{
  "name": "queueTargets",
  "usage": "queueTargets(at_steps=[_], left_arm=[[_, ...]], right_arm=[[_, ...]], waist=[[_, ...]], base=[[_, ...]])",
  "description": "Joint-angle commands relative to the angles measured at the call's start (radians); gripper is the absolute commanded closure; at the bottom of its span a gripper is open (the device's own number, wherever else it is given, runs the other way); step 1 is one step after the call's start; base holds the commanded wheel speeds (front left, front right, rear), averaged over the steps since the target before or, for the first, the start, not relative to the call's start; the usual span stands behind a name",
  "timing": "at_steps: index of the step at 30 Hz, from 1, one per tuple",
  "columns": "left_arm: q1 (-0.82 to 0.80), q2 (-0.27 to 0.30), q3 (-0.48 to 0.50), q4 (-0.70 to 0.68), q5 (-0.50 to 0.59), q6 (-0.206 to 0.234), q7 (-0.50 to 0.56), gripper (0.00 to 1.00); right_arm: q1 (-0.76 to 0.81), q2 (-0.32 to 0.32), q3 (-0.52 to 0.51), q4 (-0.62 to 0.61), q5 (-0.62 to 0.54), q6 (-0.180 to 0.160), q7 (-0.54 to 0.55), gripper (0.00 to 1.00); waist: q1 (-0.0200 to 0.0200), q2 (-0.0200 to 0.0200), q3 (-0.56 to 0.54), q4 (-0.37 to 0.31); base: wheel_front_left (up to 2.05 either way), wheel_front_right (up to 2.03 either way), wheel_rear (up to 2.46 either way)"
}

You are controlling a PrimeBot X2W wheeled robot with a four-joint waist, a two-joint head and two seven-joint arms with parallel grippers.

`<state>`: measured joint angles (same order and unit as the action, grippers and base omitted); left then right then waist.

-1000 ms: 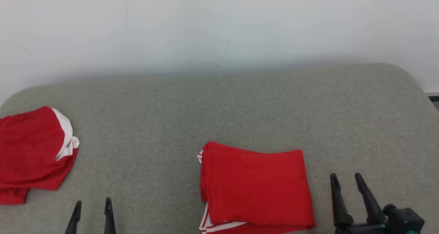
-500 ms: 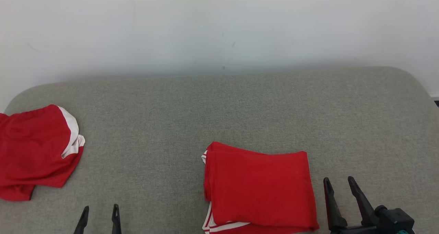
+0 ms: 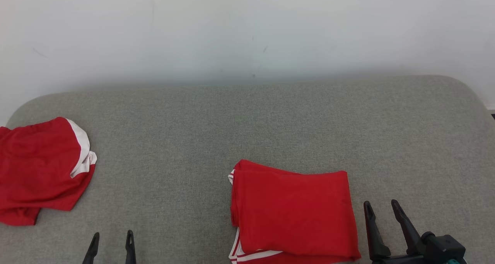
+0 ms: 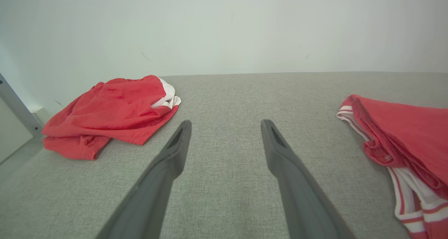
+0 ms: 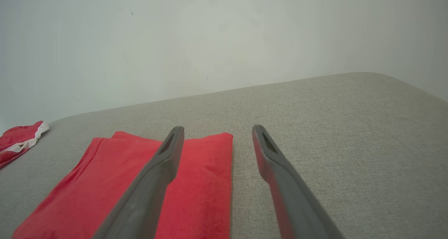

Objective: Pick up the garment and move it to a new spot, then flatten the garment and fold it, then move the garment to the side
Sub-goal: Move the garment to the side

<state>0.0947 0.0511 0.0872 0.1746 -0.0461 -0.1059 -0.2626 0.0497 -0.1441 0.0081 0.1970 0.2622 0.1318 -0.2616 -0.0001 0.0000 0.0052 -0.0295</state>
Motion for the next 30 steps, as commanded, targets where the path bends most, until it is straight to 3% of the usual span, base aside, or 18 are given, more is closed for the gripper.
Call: queueTargets(at_steps=[1,19,30], left_arm=[[0.010,-0.001,0.001,-0.004,0.001,0.000,-0.003,0.00],[-0.003,-0.001,-0.008,0.002,-0.002,0.006,-0.003,0.00],[-0.036,-0.001,-0.035,0.008,-0.013,0.004,-0.003,0.00]], right_arm=[[-0.004,0.003,0.000,0.001,-0.005,-0.003,-0.004,0.00],[-0.070,-0.006,-0.006,0.077,0.002,-0.003,-0.004,0.00],[-0.220,-0.031,0.025,0.344,0.010,-0.003,0.026,0.00]], waist=[[0.0001,0.0000,0.000,0.000],[0.0001,0.0000,0.002,0.024],[0.0001,0.0000,0.046,0.063]], base=[[0.00,0.00,0.00],[0.00,0.00,0.00],[0.00,0.00,0.00]])
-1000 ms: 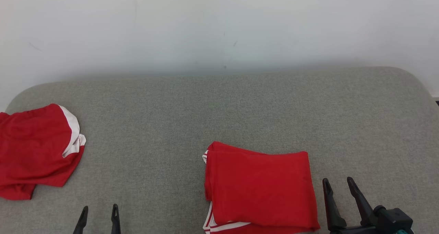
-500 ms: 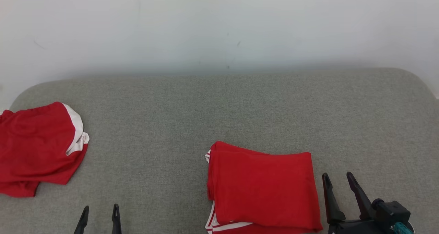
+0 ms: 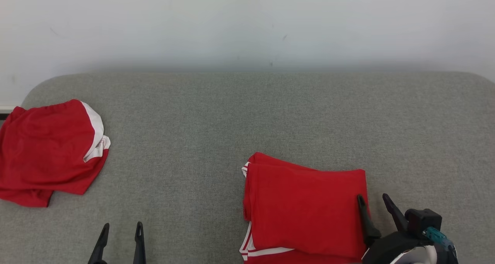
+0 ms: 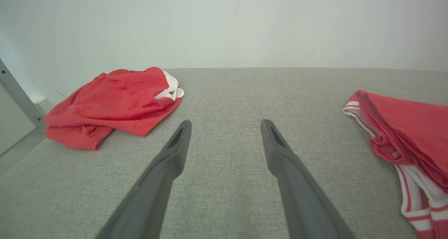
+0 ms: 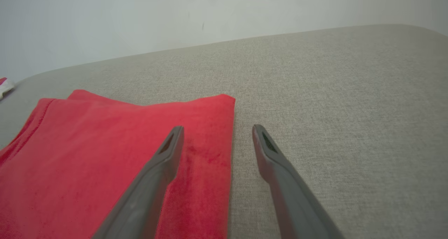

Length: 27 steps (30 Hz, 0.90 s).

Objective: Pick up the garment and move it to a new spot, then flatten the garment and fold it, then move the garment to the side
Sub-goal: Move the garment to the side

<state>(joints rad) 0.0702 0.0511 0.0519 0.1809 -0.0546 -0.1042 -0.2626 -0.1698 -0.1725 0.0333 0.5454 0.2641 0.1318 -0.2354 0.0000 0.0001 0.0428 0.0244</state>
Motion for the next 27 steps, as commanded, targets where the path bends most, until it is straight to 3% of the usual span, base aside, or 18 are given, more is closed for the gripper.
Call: queueTargets(at_steps=[1,11,17,18,19,27], left_arm=[[-0.015,-0.001,-0.002,0.003,-0.005,0.002,-0.003,0.00],[-0.033,-0.001,0.005,0.010,-0.010,0.001,-0.003,0.00],[-0.036,-0.001,0.008,0.009,-0.020,0.005,-0.003,0.00],[-0.037,-0.001,0.008,0.009,-0.020,0.005,-0.003,0.00],[-0.038,-0.001,0.009,0.009,-0.020,0.005,-0.003,0.00],[-0.065,-0.001,0.011,0.008,-0.017,0.001,-0.003,0.00]], right_arm=[[-0.013,0.000,-0.001,0.018,0.012,-0.003,-0.001,0.00],[-0.077,0.023,0.034,0.244,0.021,-0.003,-0.011,0.00],[-0.072,0.038,0.039,0.288,0.032,-0.003,-0.018,0.00],[-0.074,0.040,0.046,0.291,0.036,-0.003,-0.019,0.52],[-0.078,0.043,0.055,0.290,0.044,-0.003,-0.019,0.97],[-0.178,-0.003,0.116,0.267,0.071,-0.003,-0.025,1.00]], waist=[[0.0000,-0.0001,0.013,0.013],[0.0000,-0.0001,0.032,0.022],[0.0000,-0.0001,0.042,0.010],[0.0000,-0.0001,0.044,0.007],[0.0000,-0.0001,0.046,0.004],[0.0000,-0.0001,0.077,-0.001]], base=[[0.00,0.00,0.00],[0.00,0.00,0.00],[0.00,0.00,0.00],[0.00,0.00,0.00],[0.00,0.00,0.00],[0.00,0.00,0.00]])
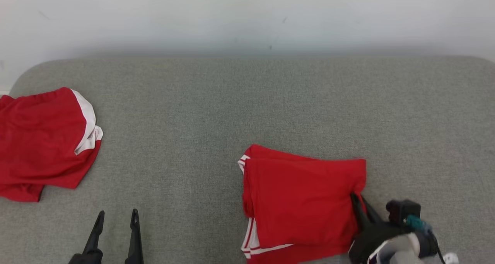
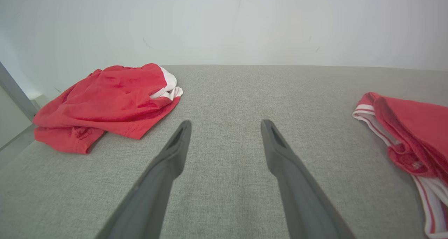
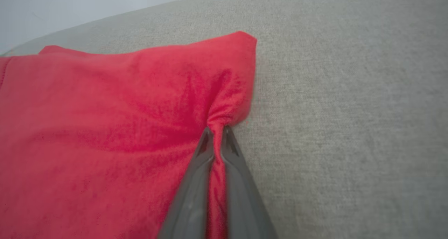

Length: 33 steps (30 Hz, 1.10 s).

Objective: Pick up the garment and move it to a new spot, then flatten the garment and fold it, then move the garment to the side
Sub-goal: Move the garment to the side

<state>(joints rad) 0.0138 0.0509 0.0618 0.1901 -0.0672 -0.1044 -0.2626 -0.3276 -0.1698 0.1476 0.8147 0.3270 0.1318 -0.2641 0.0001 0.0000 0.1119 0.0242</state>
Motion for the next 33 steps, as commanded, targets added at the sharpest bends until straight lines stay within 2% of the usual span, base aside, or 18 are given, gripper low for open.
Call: queueTargets(at_steps=[1,6,16,24,33], left_arm=[[-0.013,-0.001,0.003,-0.004,-0.005,0.000,-0.003,0.00],[-0.032,-0.001,0.007,-0.015,-0.012,-0.006,-0.003,0.00],[-0.125,0.001,-0.023,-0.077,-0.017,-0.019,-0.003,0.00],[-0.175,0.067,-0.024,-0.173,0.010,-0.022,-0.003,0.00],[-0.183,0.165,-0.031,-0.303,0.023,-0.026,0.012,0.00]], right_arm=[[-0.044,-0.017,0.010,-0.006,0.008,-0.003,0.003,1.00],[-0.143,-0.069,0.044,-0.012,0.007,-0.003,0.004,1.00],[-0.403,-0.243,0.104,0.033,0.012,-0.003,0.039,1.00],[-0.605,-0.357,0.152,0.057,0.036,-0.003,0.034,1.00],[-0.782,-0.426,0.164,0.092,0.022,-0.003,0.017,1.00]], waist=[[-0.0001,0.0000,0.015,-0.003],[-0.0001,0.0000,0.057,-0.010],[-0.0001,0.0000,0.228,-0.043],[-0.0001,0.0000,0.395,-0.178],[-0.0001,0.0000,0.524,-0.308]], base=[[0.00,0.00,0.00],[0.00,0.00,0.00],[0.00,0.00,0.00],[0.00,0.00,0.00],[0.00,0.00,0.00]])
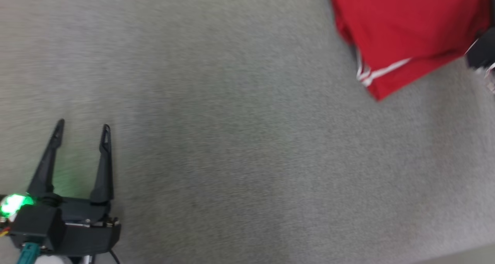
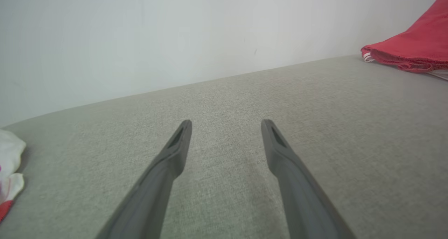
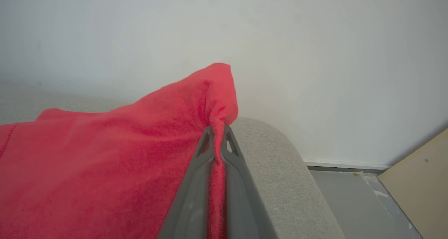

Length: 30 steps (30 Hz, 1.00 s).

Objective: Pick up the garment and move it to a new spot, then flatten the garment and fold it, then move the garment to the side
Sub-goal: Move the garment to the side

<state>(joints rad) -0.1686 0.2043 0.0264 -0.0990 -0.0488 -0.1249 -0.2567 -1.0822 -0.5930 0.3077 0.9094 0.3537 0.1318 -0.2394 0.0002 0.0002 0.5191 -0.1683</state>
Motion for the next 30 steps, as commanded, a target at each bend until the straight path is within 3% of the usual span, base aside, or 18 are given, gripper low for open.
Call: queueTargets(at_steps=[1,14,24,25,26,30], left_arm=[[0.001,0.020,0.004,-0.033,0.005,-0.006,0.013,0.00],[0.064,0.091,0.036,-0.291,0.012,0.007,0.146,0.00],[0.078,0.102,0.036,-0.335,0.011,0.013,0.179,0.00],[0.076,0.101,0.034,-0.332,0.010,0.012,0.178,0.00],[0.074,0.100,0.033,-0.328,0.009,0.013,0.175,0.00],[0.075,0.092,0.030,-0.313,0.001,0.021,0.162,0.00]], right_arm=[[-0.044,-0.007,0.006,0.001,-0.009,-0.003,-0.008,1.00],[-0.238,-0.051,0.030,0.052,-0.062,-0.003,-0.011,1.00],[-0.284,-0.049,0.011,0.102,-0.100,-0.003,-0.018,0.99],[-0.288,-0.051,0.006,0.108,-0.107,-0.003,-0.019,0.53],[-0.290,-0.051,0.001,0.116,-0.115,-0.003,-0.020,0.00],[-0.294,-0.048,-0.031,0.134,-0.158,-0.003,-0.023,0.00]], waist=[[-0.0002,-0.0002,0.127,-0.126],[-0.0002,-0.0002,0.245,-0.217],[-0.0002,-0.0002,0.268,-0.219],[-0.0002,-0.0002,0.266,-0.216],[-0.0002,-0.0002,0.263,-0.212],[-0.0002,-0.0002,0.246,-0.196]], base=[[0.00,0.00,0.00],[0.00,0.00,0.00],[0.00,0.00,0.00],[0.00,0.00,0.00],[0.00,0.00,0.00],[0.00,0.00,0.00]])
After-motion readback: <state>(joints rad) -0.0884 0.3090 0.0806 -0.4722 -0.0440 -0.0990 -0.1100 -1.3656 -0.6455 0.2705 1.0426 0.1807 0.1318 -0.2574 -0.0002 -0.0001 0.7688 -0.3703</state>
